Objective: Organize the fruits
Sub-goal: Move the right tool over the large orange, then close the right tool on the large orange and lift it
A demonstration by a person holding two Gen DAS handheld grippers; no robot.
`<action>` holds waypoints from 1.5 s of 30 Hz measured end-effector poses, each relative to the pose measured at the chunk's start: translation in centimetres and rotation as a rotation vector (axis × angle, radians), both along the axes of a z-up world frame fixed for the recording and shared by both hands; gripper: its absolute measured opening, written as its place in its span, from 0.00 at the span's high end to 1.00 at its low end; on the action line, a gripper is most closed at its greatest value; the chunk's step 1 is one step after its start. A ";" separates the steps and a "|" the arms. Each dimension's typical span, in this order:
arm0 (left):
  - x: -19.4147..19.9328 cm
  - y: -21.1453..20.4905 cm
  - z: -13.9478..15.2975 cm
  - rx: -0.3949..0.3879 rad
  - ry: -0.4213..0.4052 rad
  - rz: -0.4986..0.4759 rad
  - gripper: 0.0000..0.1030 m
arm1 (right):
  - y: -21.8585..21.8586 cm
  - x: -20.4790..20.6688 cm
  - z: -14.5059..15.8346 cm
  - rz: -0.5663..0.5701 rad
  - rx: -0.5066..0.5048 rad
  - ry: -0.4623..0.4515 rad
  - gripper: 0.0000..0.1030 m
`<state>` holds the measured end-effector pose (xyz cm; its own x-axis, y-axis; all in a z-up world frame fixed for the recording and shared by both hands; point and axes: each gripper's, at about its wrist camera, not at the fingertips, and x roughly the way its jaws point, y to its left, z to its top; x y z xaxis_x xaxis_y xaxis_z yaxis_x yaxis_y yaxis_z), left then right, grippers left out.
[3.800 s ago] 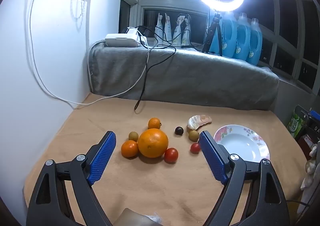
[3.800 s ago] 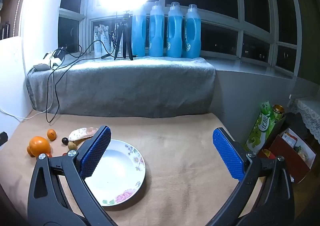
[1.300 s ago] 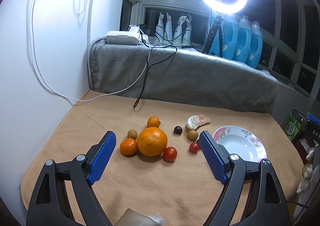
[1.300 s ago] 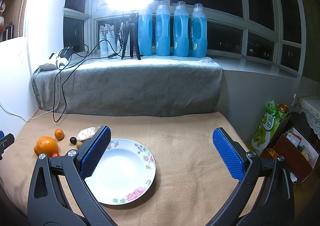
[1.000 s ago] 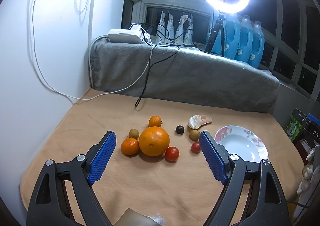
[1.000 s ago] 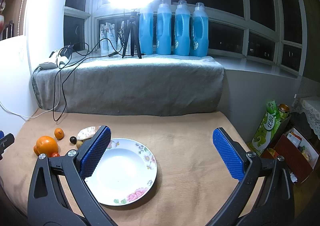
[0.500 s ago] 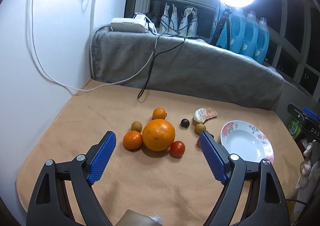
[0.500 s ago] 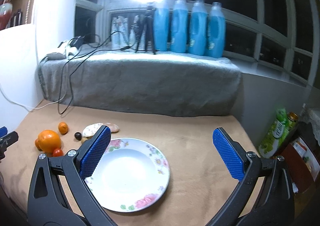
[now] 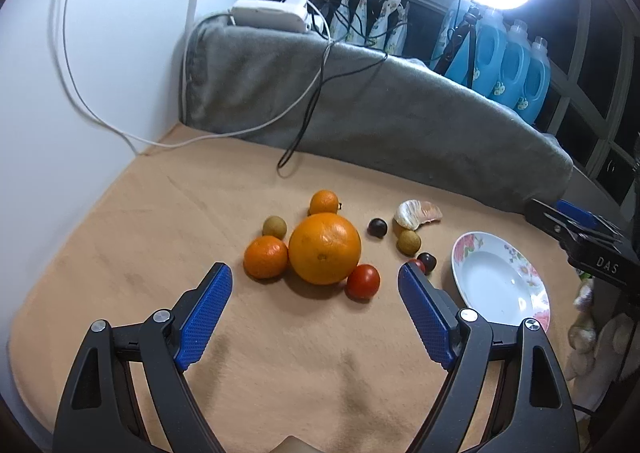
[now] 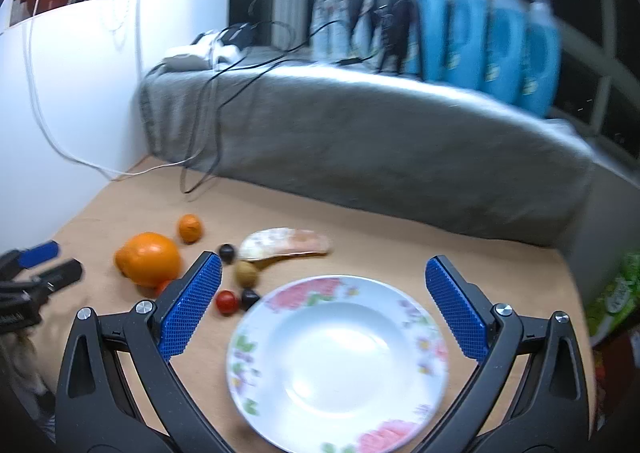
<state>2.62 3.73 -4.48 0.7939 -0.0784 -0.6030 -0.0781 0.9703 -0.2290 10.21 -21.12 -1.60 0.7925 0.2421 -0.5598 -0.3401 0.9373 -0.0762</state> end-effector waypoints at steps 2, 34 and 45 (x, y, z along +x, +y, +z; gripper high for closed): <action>0.2 0.1 -0.2 -0.013 0.008 -0.007 0.17 | 1.0 0.6 -0.4 0.039 0.013 0.033 0.00; 4.3 1.3 -3.8 -0.212 0.108 -0.088 0.42 | 10.9 12.2 -9.5 0.349 0.336 0.717 0.14; 5.1 1.7 -4.7 -0.233 0.132 -0.081 0.46 | 13.6 12.7 -10.3 0.366 0.347 0.793 0.20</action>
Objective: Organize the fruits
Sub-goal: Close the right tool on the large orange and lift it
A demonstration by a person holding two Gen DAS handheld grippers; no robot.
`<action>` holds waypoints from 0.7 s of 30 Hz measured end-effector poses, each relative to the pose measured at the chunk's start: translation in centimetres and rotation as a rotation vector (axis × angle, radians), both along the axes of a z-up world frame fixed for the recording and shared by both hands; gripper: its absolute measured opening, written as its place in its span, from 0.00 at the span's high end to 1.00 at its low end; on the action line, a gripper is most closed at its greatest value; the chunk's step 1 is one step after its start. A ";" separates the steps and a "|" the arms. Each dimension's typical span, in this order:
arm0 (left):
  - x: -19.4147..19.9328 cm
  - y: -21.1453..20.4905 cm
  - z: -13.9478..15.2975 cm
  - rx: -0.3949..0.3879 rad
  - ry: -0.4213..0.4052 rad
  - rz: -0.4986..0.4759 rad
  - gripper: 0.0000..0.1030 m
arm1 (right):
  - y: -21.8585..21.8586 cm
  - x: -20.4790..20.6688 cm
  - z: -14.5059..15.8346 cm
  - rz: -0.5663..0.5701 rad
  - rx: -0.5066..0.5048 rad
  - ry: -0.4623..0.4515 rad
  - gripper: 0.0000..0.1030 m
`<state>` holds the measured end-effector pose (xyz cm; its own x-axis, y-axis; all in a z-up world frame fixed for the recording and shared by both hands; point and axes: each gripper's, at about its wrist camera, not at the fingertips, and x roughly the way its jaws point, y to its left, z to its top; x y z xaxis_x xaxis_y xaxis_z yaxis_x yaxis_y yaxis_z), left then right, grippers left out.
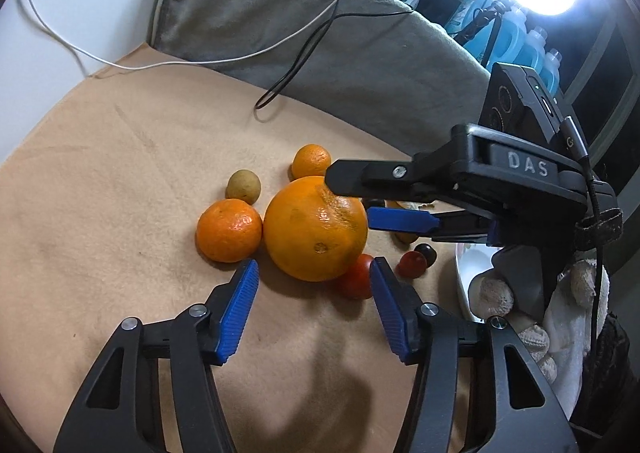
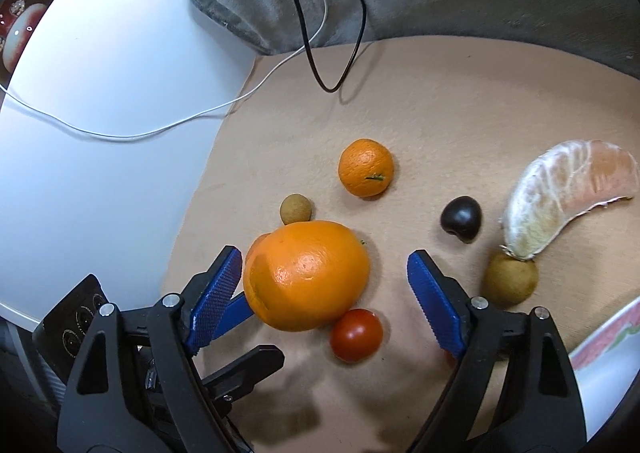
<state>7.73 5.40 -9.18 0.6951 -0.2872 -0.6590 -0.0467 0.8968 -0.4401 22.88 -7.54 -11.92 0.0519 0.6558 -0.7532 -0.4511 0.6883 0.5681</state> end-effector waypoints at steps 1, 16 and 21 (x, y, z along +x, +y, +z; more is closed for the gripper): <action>0.0 0.1 0.0 -0.004 0.001 0.000 0.46 | 0.1 0.0 0.0 0.004 -0.001 0.009 0.21; 0.7 0.2 -1.2 -0.025 0.025 -0.025 0.54 | 1.3 0.1 -1.5 0.027 0.024 0.058 0.28; 0.6 0.0 -1.2 -0.019 0.020 -0.027 0.54 | 1.3 0.1 -1.4 0.024 0.022 0.056 0.29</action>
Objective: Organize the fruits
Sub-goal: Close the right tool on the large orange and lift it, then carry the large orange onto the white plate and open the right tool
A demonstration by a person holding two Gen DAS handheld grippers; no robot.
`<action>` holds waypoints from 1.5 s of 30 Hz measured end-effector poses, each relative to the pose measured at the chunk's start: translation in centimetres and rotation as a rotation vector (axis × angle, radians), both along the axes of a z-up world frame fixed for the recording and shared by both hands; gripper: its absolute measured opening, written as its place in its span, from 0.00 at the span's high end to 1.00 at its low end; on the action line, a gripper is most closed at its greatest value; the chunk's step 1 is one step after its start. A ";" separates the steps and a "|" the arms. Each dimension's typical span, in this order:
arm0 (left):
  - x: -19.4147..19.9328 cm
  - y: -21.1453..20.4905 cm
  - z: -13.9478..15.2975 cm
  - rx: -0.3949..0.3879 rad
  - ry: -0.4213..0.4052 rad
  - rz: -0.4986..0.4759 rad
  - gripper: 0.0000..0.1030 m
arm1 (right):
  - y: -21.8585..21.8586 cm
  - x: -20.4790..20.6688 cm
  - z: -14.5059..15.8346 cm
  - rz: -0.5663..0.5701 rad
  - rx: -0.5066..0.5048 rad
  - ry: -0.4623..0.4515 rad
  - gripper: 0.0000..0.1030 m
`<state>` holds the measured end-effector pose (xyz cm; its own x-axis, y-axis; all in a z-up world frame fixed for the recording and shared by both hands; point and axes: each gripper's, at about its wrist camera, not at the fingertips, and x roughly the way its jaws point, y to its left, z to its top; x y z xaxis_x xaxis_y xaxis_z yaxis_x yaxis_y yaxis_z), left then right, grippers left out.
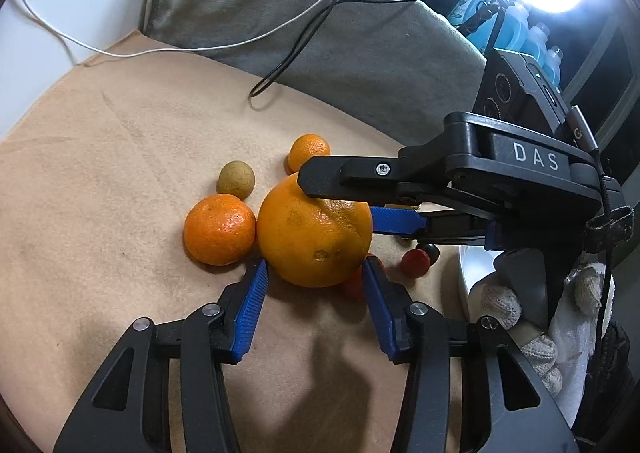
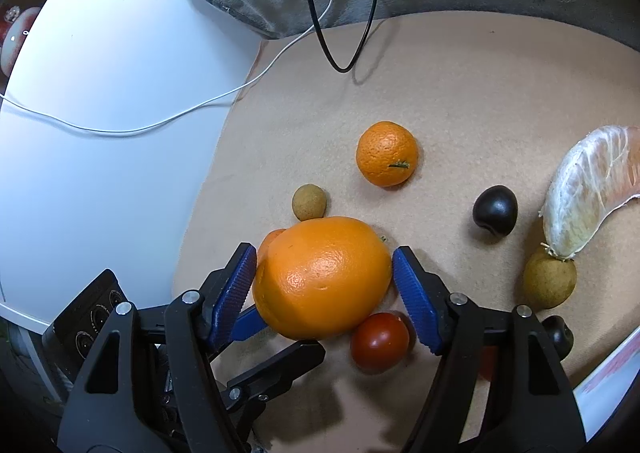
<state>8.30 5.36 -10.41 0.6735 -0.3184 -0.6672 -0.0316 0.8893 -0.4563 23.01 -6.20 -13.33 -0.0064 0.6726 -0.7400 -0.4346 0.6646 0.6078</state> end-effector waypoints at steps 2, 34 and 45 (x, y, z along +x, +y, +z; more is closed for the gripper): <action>-0.1 -0.1 0.1 0.005 -0.002 -0.001 0.54 | 0.0 -0.2 0.2 0.003 -0.005 -0.010 0.29; -1.6 -8.0 3.8 0.069 -0.092 -0.143 0.54 | -9.4 -4.9 5.1 -0.103 0.013 -0.097 0.29; -1.2 -12.1 4.2 0.079 -0.105 -0.246 0.54 | -14.9 -6.4 6.2 -0.183 0.009 -0.109 0.29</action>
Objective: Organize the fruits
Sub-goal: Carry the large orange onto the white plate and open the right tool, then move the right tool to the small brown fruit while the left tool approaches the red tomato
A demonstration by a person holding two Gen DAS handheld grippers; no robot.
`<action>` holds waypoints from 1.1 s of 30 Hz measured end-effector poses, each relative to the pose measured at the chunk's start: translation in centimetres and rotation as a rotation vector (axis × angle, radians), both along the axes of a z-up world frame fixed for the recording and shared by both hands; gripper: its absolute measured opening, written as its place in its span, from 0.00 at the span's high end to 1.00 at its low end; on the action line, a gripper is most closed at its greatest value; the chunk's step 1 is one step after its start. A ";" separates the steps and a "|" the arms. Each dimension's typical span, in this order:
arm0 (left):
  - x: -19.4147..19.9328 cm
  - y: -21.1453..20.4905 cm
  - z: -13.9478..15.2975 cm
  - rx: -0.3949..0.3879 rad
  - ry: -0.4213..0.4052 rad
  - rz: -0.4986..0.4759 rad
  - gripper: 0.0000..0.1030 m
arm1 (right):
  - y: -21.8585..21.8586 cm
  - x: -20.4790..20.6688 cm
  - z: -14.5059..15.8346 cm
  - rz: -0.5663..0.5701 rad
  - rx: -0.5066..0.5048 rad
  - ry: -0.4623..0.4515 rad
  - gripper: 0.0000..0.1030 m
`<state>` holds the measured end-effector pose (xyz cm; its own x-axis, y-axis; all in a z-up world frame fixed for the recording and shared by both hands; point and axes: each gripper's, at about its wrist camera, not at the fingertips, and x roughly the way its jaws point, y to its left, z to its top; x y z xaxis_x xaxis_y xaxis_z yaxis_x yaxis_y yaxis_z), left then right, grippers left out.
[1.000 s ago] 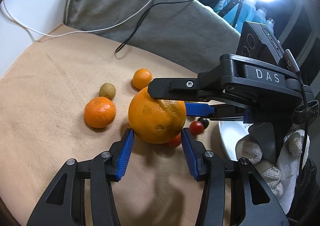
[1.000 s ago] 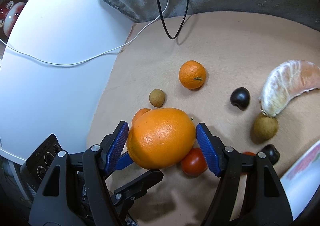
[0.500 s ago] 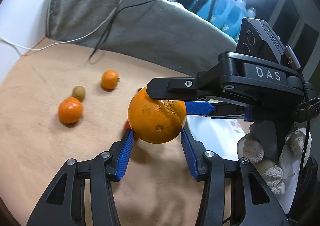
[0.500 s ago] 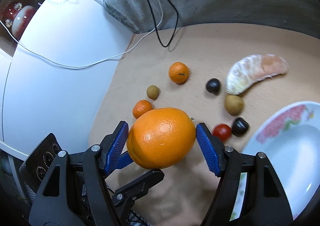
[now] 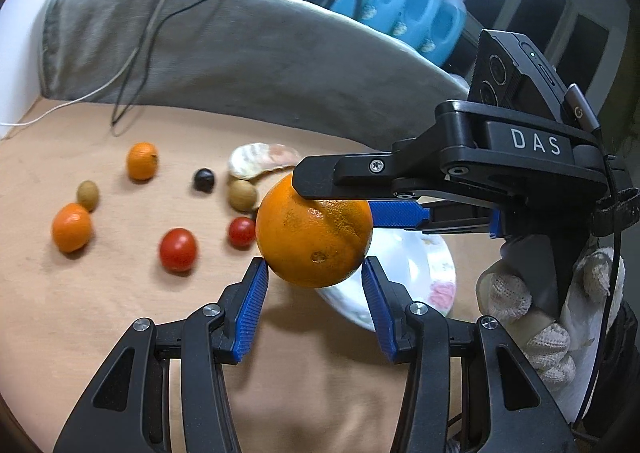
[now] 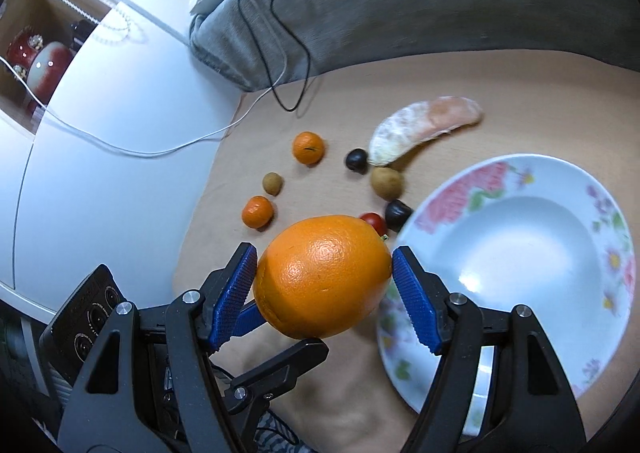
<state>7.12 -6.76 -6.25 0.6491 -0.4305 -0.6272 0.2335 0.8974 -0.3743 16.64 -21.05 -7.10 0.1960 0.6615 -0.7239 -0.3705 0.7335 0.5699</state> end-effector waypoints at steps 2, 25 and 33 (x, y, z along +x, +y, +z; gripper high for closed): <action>-0.1 -0.6 0.0 0.004 -0.001 -0.016 0.54 | -0.9 -0.1 0.0 -0.015 -0.001 0.003 0.29; -0.8 -2.3 -0.4 0.027 -0.018 -0.072 0.54 | -7.4 -0.4 1.3 -0.146 -0.057 -0.087 0.29; -1.2 -0.5 -0.4 0.055 -0.032 -0.017 0.54 | -7.9 -0.6 2.6 -0.149 -0.132 -0.213 0.29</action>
<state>5.90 -7.21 -6.62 0.6618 -0.4074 -0.6294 0.2602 0.9121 -0.3169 16.03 -28.97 -4.52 0.4412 0.5169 -0.7336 -0.3542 0.8514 0.3869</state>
